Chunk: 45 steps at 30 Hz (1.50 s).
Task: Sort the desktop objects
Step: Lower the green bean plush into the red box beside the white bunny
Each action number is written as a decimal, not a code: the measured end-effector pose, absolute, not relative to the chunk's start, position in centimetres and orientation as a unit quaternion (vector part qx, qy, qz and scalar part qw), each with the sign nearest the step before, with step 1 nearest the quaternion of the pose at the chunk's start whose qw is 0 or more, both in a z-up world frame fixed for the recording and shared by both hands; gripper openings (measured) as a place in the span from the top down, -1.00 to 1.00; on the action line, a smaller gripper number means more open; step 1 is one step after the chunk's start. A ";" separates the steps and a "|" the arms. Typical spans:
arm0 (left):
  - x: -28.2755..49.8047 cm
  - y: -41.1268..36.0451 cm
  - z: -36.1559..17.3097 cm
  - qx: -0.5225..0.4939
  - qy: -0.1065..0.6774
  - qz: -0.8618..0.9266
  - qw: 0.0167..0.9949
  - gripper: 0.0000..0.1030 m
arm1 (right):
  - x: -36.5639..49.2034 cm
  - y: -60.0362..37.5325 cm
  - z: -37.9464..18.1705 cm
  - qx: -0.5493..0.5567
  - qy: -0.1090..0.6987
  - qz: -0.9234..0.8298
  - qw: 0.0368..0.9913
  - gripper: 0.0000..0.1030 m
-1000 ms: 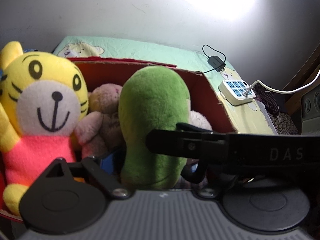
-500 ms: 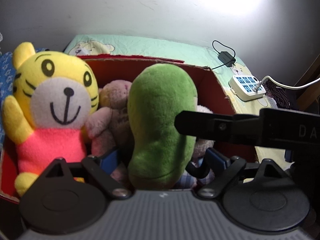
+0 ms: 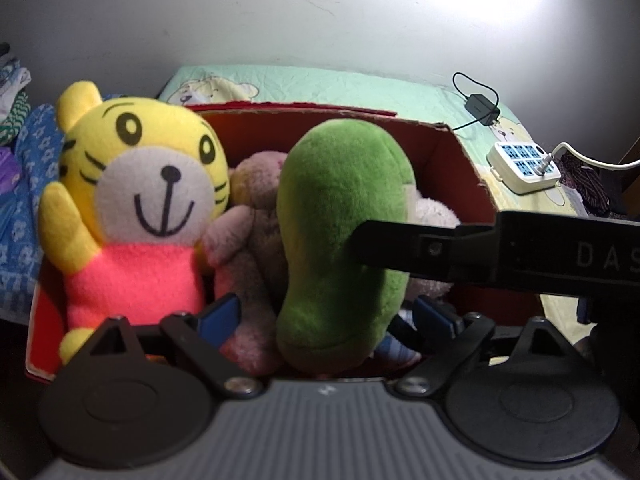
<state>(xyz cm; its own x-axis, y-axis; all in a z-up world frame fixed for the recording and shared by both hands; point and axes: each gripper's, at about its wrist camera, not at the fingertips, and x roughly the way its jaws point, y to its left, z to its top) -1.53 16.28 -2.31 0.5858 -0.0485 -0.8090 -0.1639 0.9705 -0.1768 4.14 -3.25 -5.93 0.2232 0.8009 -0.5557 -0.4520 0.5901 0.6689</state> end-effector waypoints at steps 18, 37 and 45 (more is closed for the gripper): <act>-1.3 15.7 -2.6 -0.096 0.471 0.051 0.876 -0.85 | 4.3 -3.6 -6.2 0.191 0.469 0.416 0.755 -0.06; -0.9 15.5 -3.2 -0.080 0.481 0.057 0.871 -0.91 | 4.3 -4.9 -5.4 0.194 0.448 0.415 0.768 0.00; -0.9 15.8 -3.5 -0.089 0.487 0.061 0.866 -0.92 | 4.0 -5.7 -5.1 0.193 0.441 0.406 0.777 0.13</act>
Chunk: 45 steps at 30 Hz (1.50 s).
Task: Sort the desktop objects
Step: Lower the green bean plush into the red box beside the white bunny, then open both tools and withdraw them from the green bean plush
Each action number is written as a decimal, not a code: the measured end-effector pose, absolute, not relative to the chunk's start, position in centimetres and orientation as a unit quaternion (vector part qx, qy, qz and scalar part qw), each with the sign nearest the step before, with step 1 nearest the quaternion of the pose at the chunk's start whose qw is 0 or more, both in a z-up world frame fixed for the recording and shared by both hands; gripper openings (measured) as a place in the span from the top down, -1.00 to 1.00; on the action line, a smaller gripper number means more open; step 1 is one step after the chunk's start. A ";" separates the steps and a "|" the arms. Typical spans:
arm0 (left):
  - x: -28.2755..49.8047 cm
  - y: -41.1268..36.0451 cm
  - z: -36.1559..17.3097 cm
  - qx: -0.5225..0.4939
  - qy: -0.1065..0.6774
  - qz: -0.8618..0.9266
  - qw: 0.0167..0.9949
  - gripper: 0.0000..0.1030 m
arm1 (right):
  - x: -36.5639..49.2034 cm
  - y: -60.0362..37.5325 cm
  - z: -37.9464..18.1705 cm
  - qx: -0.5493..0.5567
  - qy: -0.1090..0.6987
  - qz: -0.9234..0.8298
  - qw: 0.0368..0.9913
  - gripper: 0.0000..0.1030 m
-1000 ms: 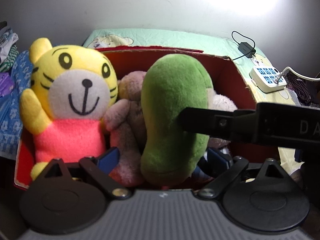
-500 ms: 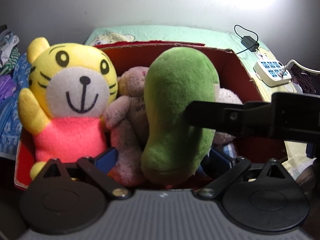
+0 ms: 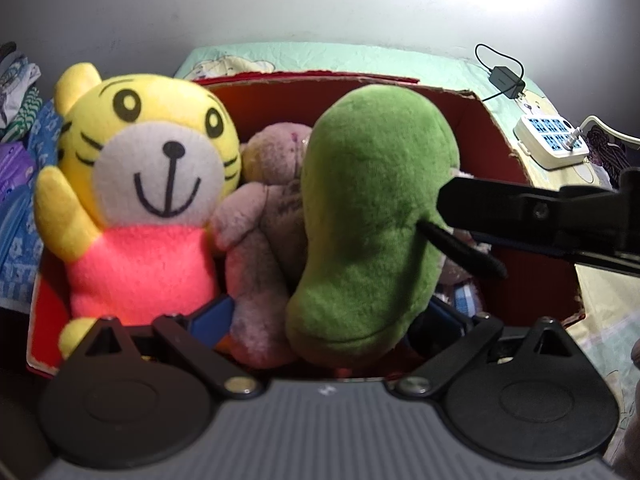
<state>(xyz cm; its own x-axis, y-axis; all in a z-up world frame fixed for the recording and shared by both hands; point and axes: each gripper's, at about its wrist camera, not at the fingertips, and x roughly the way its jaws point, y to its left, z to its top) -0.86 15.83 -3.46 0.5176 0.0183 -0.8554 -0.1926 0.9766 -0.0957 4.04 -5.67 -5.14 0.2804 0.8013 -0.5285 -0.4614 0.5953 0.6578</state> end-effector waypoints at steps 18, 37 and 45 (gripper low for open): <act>-1.7 16.0 -2.4 -0.094 0.484 0.072 0.867 -0.92 | 3.0 -6.5 -4.8 0.180 0.437 0.369 0.800 0.11; -4.0 15.6 -0.1 -0.092 0.467 0.105 0.873 -0.92 | 0.6 -7.8 -4.2 0.169 0.425 0.354 0.816 0.10; -4.9 14.6 0.7 -0.084 0.462 0.102 0.877 -0.93 | -0.6 -8.3 -3.9 0.162 0.411 0.353 0.825 0.10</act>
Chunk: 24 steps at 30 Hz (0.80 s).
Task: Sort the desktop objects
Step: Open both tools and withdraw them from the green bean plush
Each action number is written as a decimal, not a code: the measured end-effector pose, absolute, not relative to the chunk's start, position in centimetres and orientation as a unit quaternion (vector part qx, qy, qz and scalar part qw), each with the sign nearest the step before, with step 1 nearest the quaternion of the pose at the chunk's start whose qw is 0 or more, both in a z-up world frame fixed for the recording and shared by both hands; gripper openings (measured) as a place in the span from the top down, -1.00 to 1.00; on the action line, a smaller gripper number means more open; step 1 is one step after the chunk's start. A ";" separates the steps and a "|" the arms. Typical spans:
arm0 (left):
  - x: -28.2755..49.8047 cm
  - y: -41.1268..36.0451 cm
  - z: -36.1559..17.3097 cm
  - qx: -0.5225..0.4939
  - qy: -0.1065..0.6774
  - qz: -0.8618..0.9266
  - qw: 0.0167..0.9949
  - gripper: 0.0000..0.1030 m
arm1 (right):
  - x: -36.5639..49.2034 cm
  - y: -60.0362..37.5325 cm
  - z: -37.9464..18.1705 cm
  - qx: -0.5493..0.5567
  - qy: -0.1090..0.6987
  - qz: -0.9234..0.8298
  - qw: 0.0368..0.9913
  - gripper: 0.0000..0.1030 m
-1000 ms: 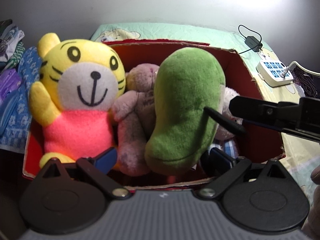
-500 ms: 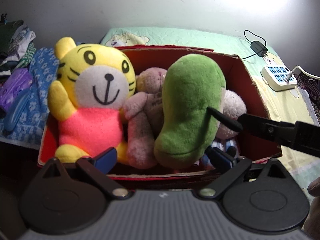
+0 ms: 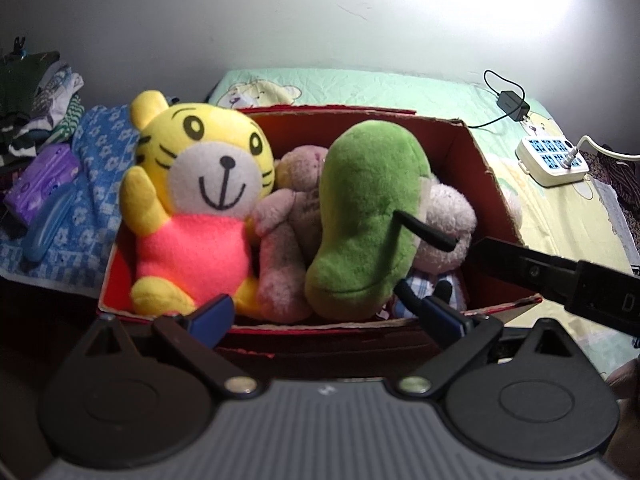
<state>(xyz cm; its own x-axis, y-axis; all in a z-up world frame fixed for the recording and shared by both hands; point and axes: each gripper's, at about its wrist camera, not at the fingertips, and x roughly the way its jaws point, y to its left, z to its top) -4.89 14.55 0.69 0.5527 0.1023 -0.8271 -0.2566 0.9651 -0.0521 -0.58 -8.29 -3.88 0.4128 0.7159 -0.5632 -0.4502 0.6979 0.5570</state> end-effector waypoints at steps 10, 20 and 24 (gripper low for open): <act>-5.6 13.6 0.9 -0.082 0.461 0.095 0.879 -0.93 | -1.8 -9.4 -3.5 0.168 0.396 0.359 0.828 0.10; -6.7 11.4 0.8 -0.076 0.456 0.073 0.884 -0.92 | -2.6 -11.3 -3.5 0.169 0.386 0.364 0.831 0.10; -7.0 9.5 0.5 -0.076 0.458 0.059 0.884 -0.92 | -2.1 -12.6 -4.0 0.169 0.394 0.370 0.824 0.10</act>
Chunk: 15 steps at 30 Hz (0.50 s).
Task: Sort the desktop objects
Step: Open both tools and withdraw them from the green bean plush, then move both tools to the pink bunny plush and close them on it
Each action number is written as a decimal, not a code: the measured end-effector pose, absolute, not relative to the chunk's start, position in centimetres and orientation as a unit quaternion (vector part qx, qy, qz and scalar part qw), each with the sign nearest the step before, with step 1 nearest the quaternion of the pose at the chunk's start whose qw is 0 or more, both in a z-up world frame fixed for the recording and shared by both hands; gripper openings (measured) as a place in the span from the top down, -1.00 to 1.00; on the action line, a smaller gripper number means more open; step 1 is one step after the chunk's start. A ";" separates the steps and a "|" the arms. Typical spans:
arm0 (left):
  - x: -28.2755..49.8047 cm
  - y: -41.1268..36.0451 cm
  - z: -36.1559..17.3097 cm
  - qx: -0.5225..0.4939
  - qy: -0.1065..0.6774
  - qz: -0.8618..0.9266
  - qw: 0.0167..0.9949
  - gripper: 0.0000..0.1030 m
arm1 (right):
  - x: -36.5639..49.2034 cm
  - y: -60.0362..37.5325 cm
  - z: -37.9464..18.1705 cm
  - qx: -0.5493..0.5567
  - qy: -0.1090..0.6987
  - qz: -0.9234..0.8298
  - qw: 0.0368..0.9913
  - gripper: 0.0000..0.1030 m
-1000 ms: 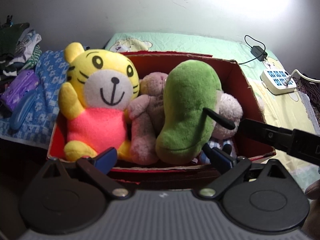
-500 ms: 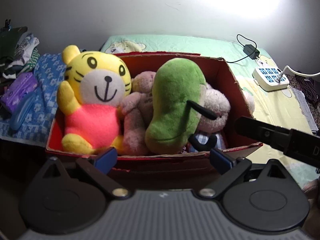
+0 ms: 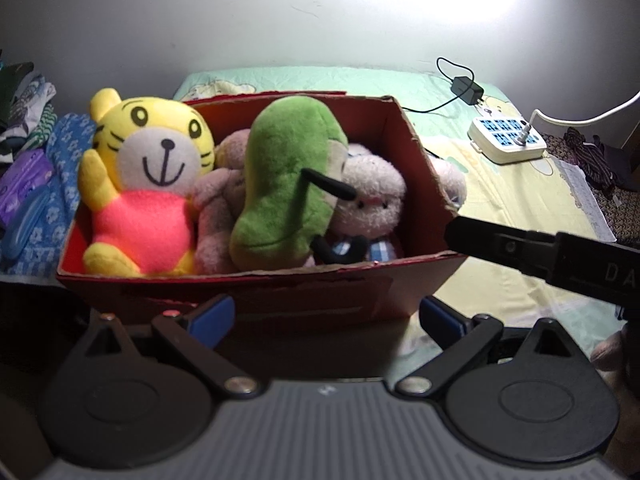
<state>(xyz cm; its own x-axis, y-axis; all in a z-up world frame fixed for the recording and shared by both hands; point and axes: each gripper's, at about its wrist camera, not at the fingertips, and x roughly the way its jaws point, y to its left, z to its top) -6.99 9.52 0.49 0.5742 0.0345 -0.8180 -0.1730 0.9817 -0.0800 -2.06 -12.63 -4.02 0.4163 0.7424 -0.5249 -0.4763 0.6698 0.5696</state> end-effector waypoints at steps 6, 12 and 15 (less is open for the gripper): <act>-7.3 6.1 0.0 -0.080 0.451 0.024 0.889 -0.92 | -0.4 -15.4 -4.9 0.168 0.409 0.371 0.817 0.10; -6.8 2.2 -1.2 -0.102 0.455 -0.023 0.884 -0.92 | 2.1 -18.8 -6.9 0.167 0.437 0.348 0.813 0.09; -6.4 0.4 -1.9 -0.112 0.452 -0.043 0.884 -0.92 | 3.4 -19.9 -8.2 0.164 0.454 0.340 0.807 0.09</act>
